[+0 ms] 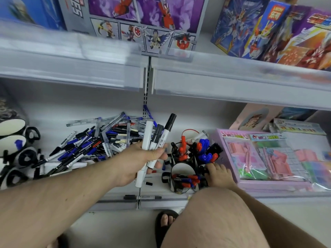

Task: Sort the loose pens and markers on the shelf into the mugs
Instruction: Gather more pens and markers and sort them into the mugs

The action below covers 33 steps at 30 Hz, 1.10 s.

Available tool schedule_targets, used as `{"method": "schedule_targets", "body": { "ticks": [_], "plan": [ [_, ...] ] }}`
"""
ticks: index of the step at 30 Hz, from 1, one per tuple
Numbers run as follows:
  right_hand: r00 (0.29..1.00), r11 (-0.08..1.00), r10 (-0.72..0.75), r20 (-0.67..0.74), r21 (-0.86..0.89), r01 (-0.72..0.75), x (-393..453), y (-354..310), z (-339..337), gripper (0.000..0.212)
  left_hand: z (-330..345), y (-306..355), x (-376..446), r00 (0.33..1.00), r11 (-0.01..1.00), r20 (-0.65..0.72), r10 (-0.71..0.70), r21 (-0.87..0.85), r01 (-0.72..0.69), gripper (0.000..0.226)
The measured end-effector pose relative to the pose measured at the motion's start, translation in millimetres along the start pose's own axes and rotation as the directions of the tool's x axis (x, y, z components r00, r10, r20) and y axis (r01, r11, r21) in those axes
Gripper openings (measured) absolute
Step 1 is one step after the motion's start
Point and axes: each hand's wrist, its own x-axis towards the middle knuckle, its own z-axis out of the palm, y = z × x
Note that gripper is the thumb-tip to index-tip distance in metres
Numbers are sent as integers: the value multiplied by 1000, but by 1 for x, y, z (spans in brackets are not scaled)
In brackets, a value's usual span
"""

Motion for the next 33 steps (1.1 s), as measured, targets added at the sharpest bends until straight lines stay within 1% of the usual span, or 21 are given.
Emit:
{"method": "schedule_targets", "body": {
  "ticks": [2, 4, 7, 9, 10, 11, 12, 13, 14, 15, 16, 17, 18, 19, 20, 21, 23, 25, 28, 30, 33],
  "plan": [
    [997, 996, 68, 25, -60, -66, -3, -4, -1, 58, -3, 0, 0, 1000, 1000, 6, -2, -8, 2, 15],
    [995, 991, 101, -4, -93, -101, -5, -8, -2, 71, -5, -1, 0, 1000, 1000, 13, 2, -8, -2, 16],
    [993, 985, 113, 42, -134, -107, -6, -10, -6, 80, -8, -1, -1, 999, 1000, 34, 5, -10, -5, 17],
    [988, 983, 124, 87, -149, -110, -7, -10, -12, 82, -8, 0, -1, 999, 1000, 49, 6, -6, -5, 17],
    [988, 979, 125, 86, -173, -109, -7, -9, -18, 80, -8, 0, -1, 998, 1000, 57, 7, -6, -7, 17],
    [992, 976, 117, 51, -189, -106, -7, -8, -26, 75, -8, 1, -2, 998, 1000, 66, 9, -4, -9, 17],
    [995, 980, 96, -25, -172, -99, -7, -9, -38, 67, -8, 1, -2, 997, 1000, 74, 12, 4, -13, 17],
    [989, 992, 80, -122, -88, -92, -8, -13, -52, 57, -8, 2, -3, 997, 1000, 81, 15, 21, -16, 17],
    [977, 995, 83, -195, 67, -71, -12, -20, -71, 47, -8, 2, -3, 996, 999, 89, 16, 48, -21, 18],
    [970, 959, 96, -222, 281, -31, -17, -31, -92, 38, -8, 1, -4, 995, 996, 97, 18, 81, -26, 19],
    [971, 870, 101, -215, 492, 18, -21, -43, -113, 31, -8, 1, -4, 994, 993, 106, 17, 113, -29, 20],
    [977, 759, 82, -197, 647, 67, -27, -56, -134, 26, -7, 0, -5, 993, 990, 116, 14, 137, -30, 21],
    [983, 651, 36, -178, 751, 112, -34, -68, -153, 23, -7, -1, -6, 992, 988, 126, 8, 153, -27, 19],
    [986, 561, -23, -167, 814, 152, -40, -80, -169, 23, -6, -1, -7, 991, 986, 136, 1, 165, -24, 16],
    [983, 506, -80, -164, 843, 182, -46, -91, -182, 25, -5, -1, -9, 989, 984, 145, -4, 175, -22, 13],
    [980, 490, -126, -154, 849, 197, -51, -100, -191, 26, -5, -1, -10, 988, 983, 155, -7, 181, -22, 12],
    [973, 505, -205, -109, 839, 201, -59, -117, -201, 25, -4, 1, -14, 984, 982, 179, -9, 185, -25, 14],
    [963, 556, -261, -74, 803, 212, -65, -130, -204, 17, -5, 4, -17, 979, 983, 202, -11, 180, -26, 19],
    [954, 583, -298, -34, 785, 210, -71, -142, -203, 27, -6, 7, -22, 973, 991, 229, -3, 133, -28, 23],
    [943, 566, -333, -18, 795, 216, -75, -147, -200, 27, -8, 8, -24, 974, 995, 225, 5, 100, -28, 19],
    [925, 563, -378, -45, 782, 267, -77, -154, -196, 15, -11, 8, -25, 978, 994, 207, 13, 103, -35, 10]
  ]
}}
